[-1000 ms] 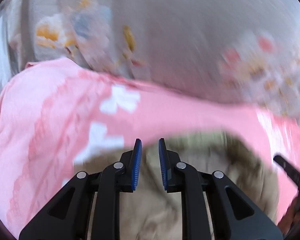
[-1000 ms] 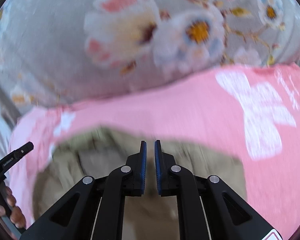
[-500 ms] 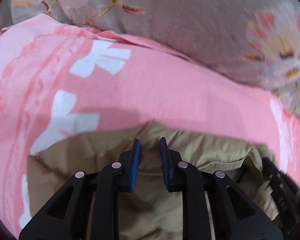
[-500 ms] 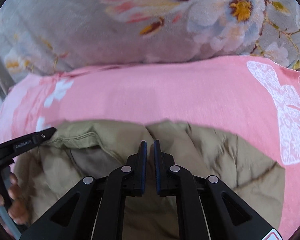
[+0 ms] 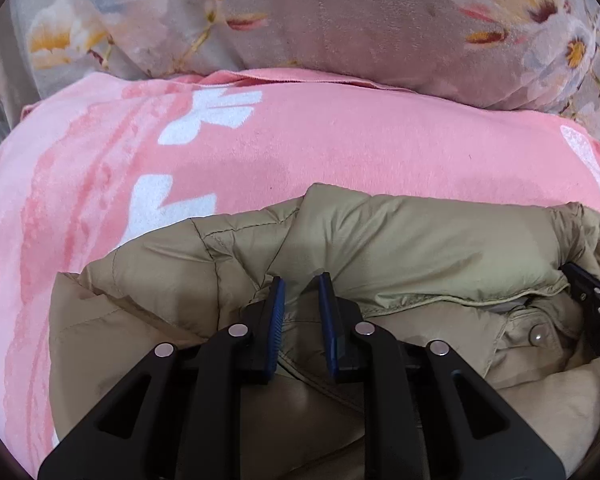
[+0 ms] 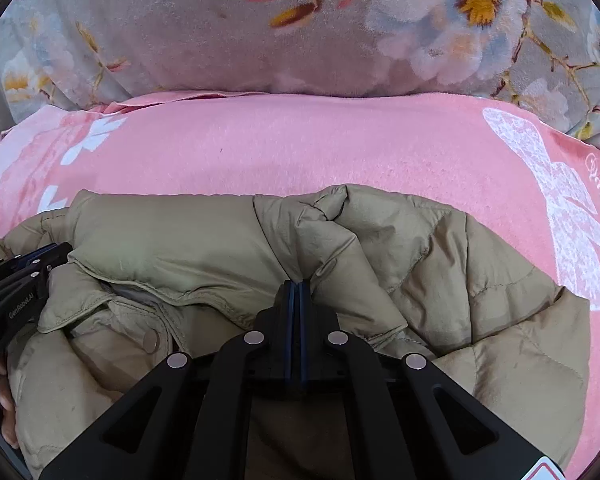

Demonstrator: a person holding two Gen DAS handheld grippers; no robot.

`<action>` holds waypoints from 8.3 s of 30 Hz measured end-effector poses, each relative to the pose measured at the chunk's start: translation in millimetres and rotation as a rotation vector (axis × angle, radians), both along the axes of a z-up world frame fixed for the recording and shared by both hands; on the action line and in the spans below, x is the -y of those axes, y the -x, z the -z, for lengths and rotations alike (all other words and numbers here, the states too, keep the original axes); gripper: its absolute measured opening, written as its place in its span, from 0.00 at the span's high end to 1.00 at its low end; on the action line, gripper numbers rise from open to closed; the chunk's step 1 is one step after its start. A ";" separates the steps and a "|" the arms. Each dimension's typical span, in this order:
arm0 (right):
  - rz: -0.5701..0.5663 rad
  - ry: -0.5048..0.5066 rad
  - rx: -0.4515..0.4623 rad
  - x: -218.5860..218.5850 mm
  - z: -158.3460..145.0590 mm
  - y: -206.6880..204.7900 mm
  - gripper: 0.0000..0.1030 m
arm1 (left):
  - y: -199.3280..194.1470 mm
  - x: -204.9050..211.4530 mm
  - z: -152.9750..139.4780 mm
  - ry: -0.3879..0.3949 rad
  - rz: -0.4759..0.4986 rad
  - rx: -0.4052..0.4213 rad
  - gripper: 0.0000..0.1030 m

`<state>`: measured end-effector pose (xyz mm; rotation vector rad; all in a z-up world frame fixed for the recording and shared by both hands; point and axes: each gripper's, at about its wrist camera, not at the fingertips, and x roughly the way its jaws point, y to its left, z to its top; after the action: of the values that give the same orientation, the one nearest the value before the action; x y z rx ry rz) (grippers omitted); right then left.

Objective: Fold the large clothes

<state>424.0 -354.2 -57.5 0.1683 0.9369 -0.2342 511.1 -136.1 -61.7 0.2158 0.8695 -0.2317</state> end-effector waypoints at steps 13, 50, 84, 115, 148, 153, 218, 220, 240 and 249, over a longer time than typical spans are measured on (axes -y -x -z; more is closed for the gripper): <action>-0.002 0.053 -0.011 -5.7 3.1 -1.9 1.00 | 1.3 10.0 2.9 -0.080 -0.007 0.050 0.83; 0.054 -0.108 0.076 4.9 -73.7 158.8 0.57 | 124.3 -36.2 -77.7 -0.033 0.009 0.088 0.14; 0.256 -0.347 0.151 -33.9 -53.2 522.5 0.97 | 402.7 -263.1 -62.5 0.438 -0.123 -0.213 0.94; 0.304 -0.187 0.367 6.4 -154.9 379.8 0.98 | 285.3 -203.9 -144.5 0.092 -0.184 0.029 0.94; 0.356 -0.097 0.062 -0.7 -26.4 311.5 0.98 | 247.7 -154.3 -19.2 -0.121 -0.226 -0.001 0.93; 0.356 -0.097 0.062 0.0 -25.8 311.4 0.98 | 248.2 -154.4 -17.9 -0.119 -0.228 0.005 0.93; 0.005 0.091 0.128 -171.8 -47.4 297.7 0.84 | 322.1 -60.7 -36.9 -0.072 -0.143 0.108 0.25; 0.005 0.091 0.128 -171.8 -47.5 297.4 0.84 | 322.8 -60.0 -36.5 -0.075 -0.145 0.111 0.25; 0.014 0.090 0.123 -166.1 -44.7 298.5 0.84 | 322.4 -60.3 -35.1 -0.081 -0.164 0.116 0.21; -0.037 0.015 0.131 -165.5 -78.7 315.7 0.77 | 356.6 -162.2 -84.7 0.238 -0.182 -0.020 0.15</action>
<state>108.3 -188.7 21.2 0.1503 0.8067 -0.1934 154.6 26.1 23.0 -0.0871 0.8673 -0.1661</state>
